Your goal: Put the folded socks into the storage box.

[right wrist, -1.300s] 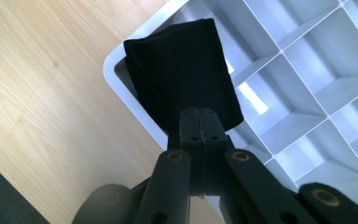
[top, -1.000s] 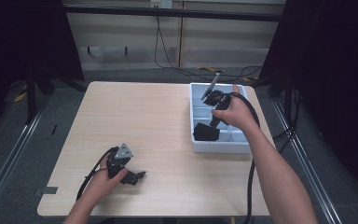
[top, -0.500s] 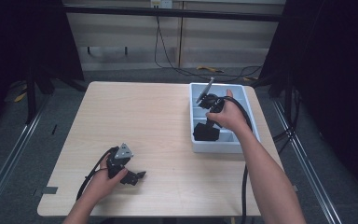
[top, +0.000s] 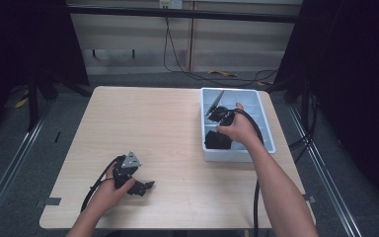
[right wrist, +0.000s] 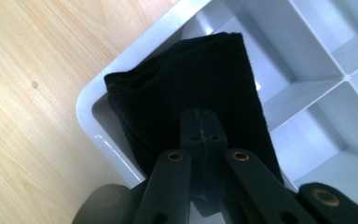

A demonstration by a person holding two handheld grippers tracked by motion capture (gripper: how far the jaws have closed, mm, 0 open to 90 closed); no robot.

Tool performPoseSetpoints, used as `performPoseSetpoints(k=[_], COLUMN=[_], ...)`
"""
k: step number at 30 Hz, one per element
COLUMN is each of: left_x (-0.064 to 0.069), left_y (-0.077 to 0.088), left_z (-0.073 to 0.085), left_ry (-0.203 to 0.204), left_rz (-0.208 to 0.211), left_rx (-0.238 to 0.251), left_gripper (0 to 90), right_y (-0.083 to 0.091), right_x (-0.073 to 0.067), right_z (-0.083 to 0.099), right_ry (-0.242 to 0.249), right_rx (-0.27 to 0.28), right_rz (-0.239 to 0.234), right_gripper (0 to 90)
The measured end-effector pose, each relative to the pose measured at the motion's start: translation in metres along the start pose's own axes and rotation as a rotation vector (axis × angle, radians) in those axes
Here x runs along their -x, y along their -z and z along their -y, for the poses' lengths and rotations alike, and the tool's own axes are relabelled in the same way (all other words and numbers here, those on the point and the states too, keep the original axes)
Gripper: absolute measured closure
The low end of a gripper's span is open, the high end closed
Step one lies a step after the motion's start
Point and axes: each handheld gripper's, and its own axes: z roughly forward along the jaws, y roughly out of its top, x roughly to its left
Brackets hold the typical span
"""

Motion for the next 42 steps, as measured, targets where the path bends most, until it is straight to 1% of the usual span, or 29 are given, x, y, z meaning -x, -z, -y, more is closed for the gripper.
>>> performPoseSetpoints(k=[2, 4, 5, 6, 8, 9, 10, 12, 13, 15, 16, 20, 21, 23, 24, 25, 26, 28, 30, 33, 34, 35, 37, 39, 40, 42], left_x=[0.0, 0.0, 0.0, 0.0, 0.0, 0.0, 0.0, 0.0, 0.0, 0.0, 0.0, 0.0, 0.0, 0.0, 0.0, 0.0, 0.0, 0.0, 0.0, 0.0, 0.0, 0.0, 0.0, 0.0, 0.0, 0.0], left_y=[0.0, 0.0, 0.0, 0.0, 0.0, 0.0, 0.0, 0.0, 0.0, 0.0, 0.0, 0.0, 0.0, 0.0, 0.0, 0.0, 0.0, 0.0, 0.0, 0.0, 0.0, 0.0, 0.0, 0.0, 0.0, 0.0], left_z=[0.0, 0.0, 0.0, 0.0, 0.0, 0.0, 0.0, 0.0, 0.0, 0.0, 0.0, 0.0, 0.0, 0.0, 0.0, 0.0, 0.0, 0.0, 0.0, 0.0, 0.0, 0.0, 0.0, 0.0, 0.0, 0.0], left_ry=[0.0, 0.0, 0.0, 0.0, 0.0, 0.0, 0.0, 0.0, 0.0, 0.0, 0.001, 0.001, 0.001, 0.001, 0.0, 0.001, 0.001, 0.0, 0.0, 0.001, 0.0, 0.0, -0.001, 0.0, 0.0, 0.0], left_rz=[0.0, 0.0, 0.0, 0.0, 0.0, 0.0, 0.0, 0.0, 0.0, 0.0, 0.0, 0.0, 0.0, 0.0, 0.0, 0.0, 0.0, 0.002, 0.0, 0.0, 0.0, 0.0, 0.004, 0.004, 0.004, 0.004], left_rx=[0.0, 0.0, 0.0, 0.0, 0.0, 0.0, 0.0, 0.0, 0.0, 0.0, 0.0, 0.0, 0.0, 0.0, 0.0, 0.0, 0.0, -0.002, 0.0, 0.0, -0.001, -0.001, -0.005, -0.005, -0.005, -0.005], left_gripper=[0.0, 0.0, 0.0, 0.0, 0.0, 0.0, 0.0, 0.0, 0.0, 0.0, 0.0, 0.0, 0.0, 0.0, 0.0, 0.0, 0.0, 0.0, 0.0, 0.0, 0.0, 0.0, 0.0, 0.0, 0.0, 0.0], right_y=[-0.002, -0.003, -0.004, -0.004, -0.005, -0.006, -0.007, -0.011, -0.016, -0.019, -0.026, -0.03, -0.029, -0.026, -0.021, -0.021, -0.015, -0.012, -0.006, 0.006, 0.01, 0.017, 0.019, 0.026, 0.03, 0.034], right_x=[-0.002, -0.002, -0.002, -0.002, -0.003, -0.003, -0.003, -0.003, -0.003, -0.004, -0.005, -0.005, -0.005, -0.005, -0.005, -0.005, -0.005, -0.006, -0.006, -0.004, -0.004, -0.003, -0.003, -0.002, -0.002, -0.001], right_z=[0.0, 0.001, 0.001, 0.001, 0.001, 0.001, 0.001, 0.002, 0.003, 0.003, 0.004, 0.006, 0.006, 0.006, 0.005, 0.005, 0.005, 0.005, 0.005, 0.005, 0.004, 0.004, 0.004, 0.003, 0.002, 0.002], right_ry=[-0.016, 0.0, -0.004, 0.014, 0.005, 0.006, -0.006, -0.002, 0.007, 0.001, 0.011, -0.001, -0.005, 0.001, 0.009, 0.009, 0.011, 0.005, 0.019, 0.014, 0.013, 0.013, 0.009, 0.018, 0.011, 0.01], right_rx=[-0.009, -0.009, -0.009, -0.007, -0.024, -0.022, -0.021, -0.022, -0.034, -0.043, -0.053, -0.054, -0.052, -0.048, -0.046, -0.046, -0.039, -0.034, -0.035, -0.013, -0.018, -0.008, -0.003, -0.009, -0.01, 0.0], right_rz=[-0.002, -0.004, -0.003, 0.001, 0.0, -0.005, -0.014, -0.025, -0.036, -0.043, -0.05, -0.064, -0.067, -0.065, -0.057, -0.057, -0.055, -0.057, -0.044, -0.039, -0.029, -0.021, -0.021, -0.011, -0.003, -0.004], right_gripper=[90.0, 90.0, 90.0, 90.0, 90.0, 90.0, 90.0, 90.0, 90.0, 90.0, 90.0, 90.0, 90.0, 90.0, 90.0, 90.0, 90.0, 90.0, 90.0, 90.0, 90.0, 90.0, 90.0, 90.0, 90.0, 90.0])
